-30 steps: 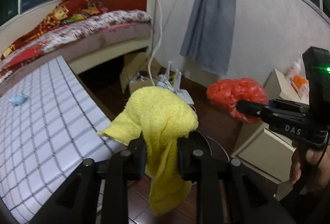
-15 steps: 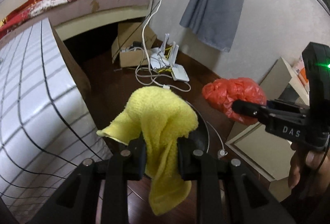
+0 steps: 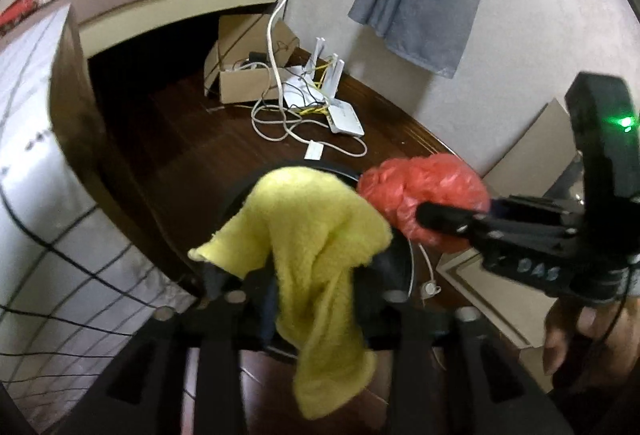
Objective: Collect trash
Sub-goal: 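Carry the yellow cloth and red bag over the bin and release them, then move both tools back to the table toward the beige cloth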
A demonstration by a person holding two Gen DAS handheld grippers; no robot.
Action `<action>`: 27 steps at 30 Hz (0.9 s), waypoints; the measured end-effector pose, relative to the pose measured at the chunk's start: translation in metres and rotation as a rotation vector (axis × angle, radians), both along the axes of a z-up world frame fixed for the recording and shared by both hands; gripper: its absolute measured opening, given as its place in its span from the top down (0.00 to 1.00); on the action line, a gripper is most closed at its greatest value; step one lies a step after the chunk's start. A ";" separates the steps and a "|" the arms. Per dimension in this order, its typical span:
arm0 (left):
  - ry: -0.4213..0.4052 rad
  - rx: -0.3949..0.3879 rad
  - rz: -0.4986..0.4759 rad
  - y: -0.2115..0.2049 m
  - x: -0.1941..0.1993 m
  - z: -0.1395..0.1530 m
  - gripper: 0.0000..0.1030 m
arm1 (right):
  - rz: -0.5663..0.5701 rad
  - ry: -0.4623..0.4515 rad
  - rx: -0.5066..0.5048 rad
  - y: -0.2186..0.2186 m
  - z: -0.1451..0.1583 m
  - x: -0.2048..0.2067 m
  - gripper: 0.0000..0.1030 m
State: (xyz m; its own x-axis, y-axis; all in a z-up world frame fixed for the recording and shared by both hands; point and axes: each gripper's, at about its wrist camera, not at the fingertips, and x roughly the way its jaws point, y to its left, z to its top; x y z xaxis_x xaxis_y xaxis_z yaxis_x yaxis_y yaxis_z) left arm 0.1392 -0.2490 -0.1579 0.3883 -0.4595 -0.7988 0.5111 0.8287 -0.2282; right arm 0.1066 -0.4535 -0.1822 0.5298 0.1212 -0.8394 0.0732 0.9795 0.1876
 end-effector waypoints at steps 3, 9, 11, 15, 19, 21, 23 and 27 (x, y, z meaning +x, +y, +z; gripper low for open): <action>-0.010 0.014 0.047 0.004 0.000 -0.005 0.23 | -0.062 0.030 -0.017 -0.014 -0.010 0.003 0.09; -0.012 0.054 0.067 0.008 -0.002 -0.014 0.10 | -0.111 0.067 -0.059 -0.027 -0.013 -0.001 0.03; -0.022 0.058 0.070 0.008 -0.002 -0.013 0.10 | -0.115 0.067 -0.074 -0.027 -0.011 -0.003 0.03; -0.040 0.064 0.078 0.011 -0.004 -0.011 0.10 | -0.115 0.058 -0.084 -0.025 -0.006 -0.007 0.02; -0.060 0.066 0.092 0.015 -0.008 -0.006 0.10 | -0.120 0.048 -0.088 -0.020 -0.001 -0.010 0.02; -0.071 0.067 0.098 0.018 -0.011 -0.001 0.10 | -0.118 0.040 -0.087 -0.018 0.003 -0.013 0.02; -0.081 0.067 0.102 0.020 -0.015 0.003 0.10 | -0.116 0.032 -0.092 -0.015 0.008 -0.016 0.02; -0.118 0.069 0.121 0.025 -0.023 0.015 0.10 | -0.104 0.011 -0.094 -0.008 0.019 -0.024 0.02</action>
State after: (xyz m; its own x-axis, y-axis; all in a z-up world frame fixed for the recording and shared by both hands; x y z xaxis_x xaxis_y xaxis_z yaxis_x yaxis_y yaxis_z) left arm 0.1164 -0.2243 -0.1426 0.5301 -0.3497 -0.7724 0.4268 0.8972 -0.1132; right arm 0.0825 -0.4613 -0.1628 0.5260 -0.0135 -0.8504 0.1770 0.9797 0.0940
